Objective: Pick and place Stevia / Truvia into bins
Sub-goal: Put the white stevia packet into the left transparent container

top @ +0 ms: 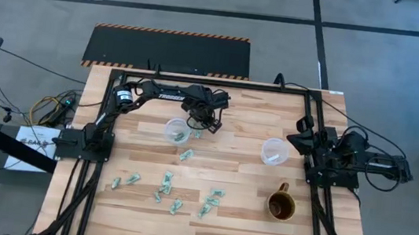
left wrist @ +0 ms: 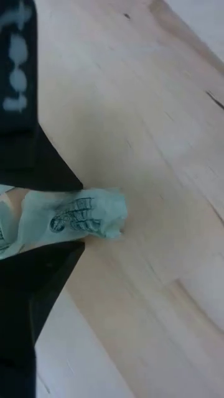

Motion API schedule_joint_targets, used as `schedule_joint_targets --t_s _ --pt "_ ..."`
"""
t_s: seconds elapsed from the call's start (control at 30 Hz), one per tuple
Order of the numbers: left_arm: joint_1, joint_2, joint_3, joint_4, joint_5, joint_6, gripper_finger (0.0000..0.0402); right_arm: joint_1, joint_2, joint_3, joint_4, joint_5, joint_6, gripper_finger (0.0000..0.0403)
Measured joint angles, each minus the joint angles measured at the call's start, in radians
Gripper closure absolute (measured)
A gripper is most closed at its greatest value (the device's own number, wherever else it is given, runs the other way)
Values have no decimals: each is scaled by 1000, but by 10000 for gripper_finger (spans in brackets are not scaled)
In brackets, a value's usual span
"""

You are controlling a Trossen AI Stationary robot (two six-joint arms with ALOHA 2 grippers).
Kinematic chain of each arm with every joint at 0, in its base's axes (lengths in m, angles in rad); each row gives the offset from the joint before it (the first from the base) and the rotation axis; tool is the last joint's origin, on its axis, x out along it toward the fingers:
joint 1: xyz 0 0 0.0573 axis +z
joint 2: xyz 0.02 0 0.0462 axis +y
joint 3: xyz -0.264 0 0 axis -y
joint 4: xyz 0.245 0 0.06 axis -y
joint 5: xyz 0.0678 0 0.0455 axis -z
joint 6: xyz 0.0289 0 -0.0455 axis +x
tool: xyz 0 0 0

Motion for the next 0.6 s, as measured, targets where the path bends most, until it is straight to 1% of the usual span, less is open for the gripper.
schedule_joint_targets --t_s 0.07,0.23,0.27,0.43,0.53,0.6 --pt "0 0 0 0 -5 16 306 0 0 0 0 0 0 403" --pt "0 0 0 3 -25 51 384 0 0 0 0 0 0 403" --pt "0 0 1 2 -34 61 392 0 0 0 1 0 0 403" --pt "-7 6 51 -17 -66 116 398 0 0 0 0 0 0 403" --pt "-24 -12 89 -31 -73 139 399 0 0 0 1 0 0 403" --pt "-39 -32 121 -75 -92 149 400 0 0 0 0 0 0 403"
